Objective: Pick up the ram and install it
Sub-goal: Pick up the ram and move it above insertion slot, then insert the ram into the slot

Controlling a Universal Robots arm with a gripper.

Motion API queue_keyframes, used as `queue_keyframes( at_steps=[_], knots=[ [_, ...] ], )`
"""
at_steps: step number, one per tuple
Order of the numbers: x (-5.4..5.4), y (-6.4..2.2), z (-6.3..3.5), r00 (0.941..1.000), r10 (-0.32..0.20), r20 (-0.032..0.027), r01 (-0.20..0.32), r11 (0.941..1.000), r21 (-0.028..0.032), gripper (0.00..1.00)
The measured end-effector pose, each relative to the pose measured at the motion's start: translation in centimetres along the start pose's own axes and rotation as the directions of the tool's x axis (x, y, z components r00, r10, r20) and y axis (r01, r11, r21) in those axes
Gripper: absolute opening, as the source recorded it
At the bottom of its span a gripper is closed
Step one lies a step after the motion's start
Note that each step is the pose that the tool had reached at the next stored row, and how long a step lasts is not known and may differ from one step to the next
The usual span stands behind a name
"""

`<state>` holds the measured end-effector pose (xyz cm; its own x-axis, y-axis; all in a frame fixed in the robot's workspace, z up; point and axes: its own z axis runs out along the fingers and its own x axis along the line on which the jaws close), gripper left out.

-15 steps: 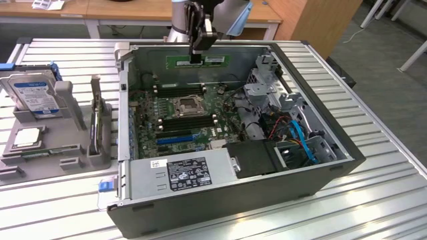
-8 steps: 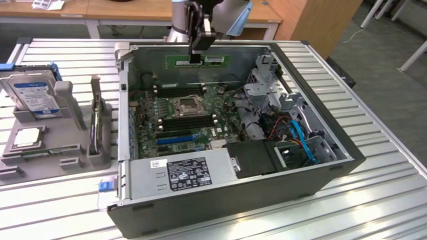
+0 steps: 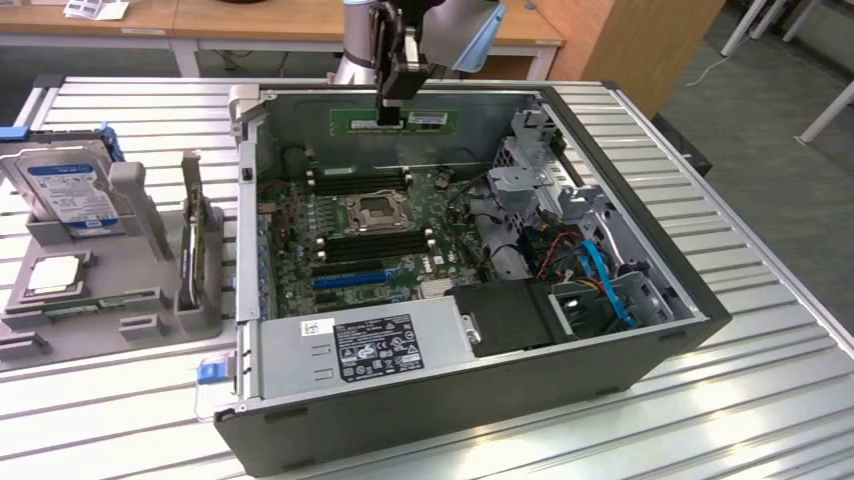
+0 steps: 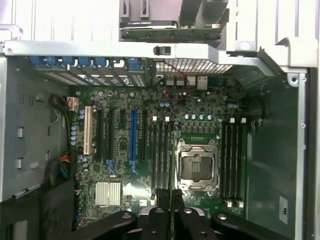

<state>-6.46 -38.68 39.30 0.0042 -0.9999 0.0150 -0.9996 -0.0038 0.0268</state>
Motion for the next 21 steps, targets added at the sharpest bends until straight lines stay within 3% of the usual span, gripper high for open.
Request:
queue_keyframes(
  at_steps=[3,17,21],
  knots=[
    [-0.51,0.01,0.0,1.0,0.0,0.0,0.0,1.0,0.0001,0.13],
    [-0.52,0.01,0.0,1.0,0.0,-0.0002,0.0,1.0,0.0,0.13],
    [-0.52,-0.01,0.45,1.0,0.0,-0.0001,0.0,1.0,0.0,0.13]
  ],
)
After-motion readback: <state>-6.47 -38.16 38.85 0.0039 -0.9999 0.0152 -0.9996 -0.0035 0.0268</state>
